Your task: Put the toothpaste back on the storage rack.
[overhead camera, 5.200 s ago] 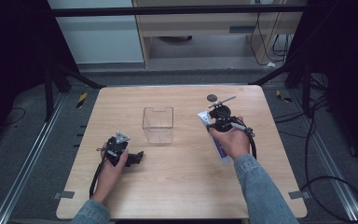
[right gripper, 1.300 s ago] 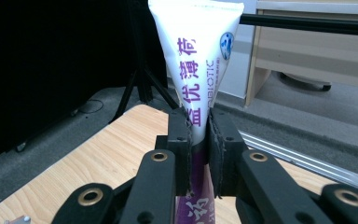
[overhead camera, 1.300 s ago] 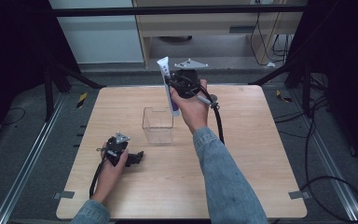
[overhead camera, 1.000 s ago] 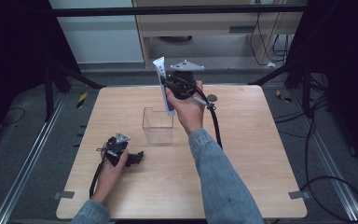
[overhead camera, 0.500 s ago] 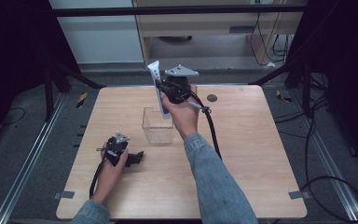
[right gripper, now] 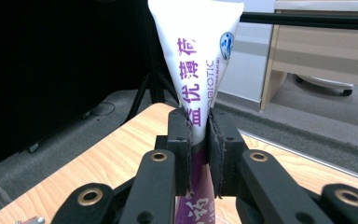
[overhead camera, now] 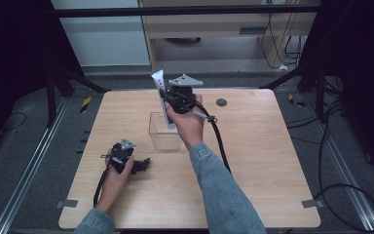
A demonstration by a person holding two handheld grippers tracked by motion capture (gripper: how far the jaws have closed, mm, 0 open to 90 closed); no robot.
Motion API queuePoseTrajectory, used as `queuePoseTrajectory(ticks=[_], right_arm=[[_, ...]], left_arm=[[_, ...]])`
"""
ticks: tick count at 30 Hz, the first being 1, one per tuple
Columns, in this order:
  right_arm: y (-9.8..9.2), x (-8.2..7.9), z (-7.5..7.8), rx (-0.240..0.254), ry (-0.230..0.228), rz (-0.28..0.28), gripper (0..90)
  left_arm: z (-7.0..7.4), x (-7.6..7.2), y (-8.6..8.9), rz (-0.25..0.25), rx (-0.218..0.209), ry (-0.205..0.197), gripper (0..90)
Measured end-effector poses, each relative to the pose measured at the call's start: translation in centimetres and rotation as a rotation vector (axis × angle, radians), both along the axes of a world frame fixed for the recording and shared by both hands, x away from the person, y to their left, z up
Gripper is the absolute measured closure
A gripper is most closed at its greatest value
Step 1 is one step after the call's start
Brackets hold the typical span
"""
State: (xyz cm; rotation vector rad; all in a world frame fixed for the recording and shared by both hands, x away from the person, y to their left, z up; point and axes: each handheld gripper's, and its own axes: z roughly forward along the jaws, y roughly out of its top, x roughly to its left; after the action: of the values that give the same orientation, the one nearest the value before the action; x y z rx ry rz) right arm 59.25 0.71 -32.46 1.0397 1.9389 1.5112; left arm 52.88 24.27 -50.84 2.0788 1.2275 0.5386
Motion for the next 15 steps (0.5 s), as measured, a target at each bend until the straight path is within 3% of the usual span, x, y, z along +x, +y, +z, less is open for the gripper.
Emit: queuePoseTrajectory(ticks=[15], right_arm=[[1.3,0.3,-2.4,-0.010,0.020,0.019,80.1]], left_arm=[[0.0,0.0,0.0,0.000,0.000,0.000,0.0]])
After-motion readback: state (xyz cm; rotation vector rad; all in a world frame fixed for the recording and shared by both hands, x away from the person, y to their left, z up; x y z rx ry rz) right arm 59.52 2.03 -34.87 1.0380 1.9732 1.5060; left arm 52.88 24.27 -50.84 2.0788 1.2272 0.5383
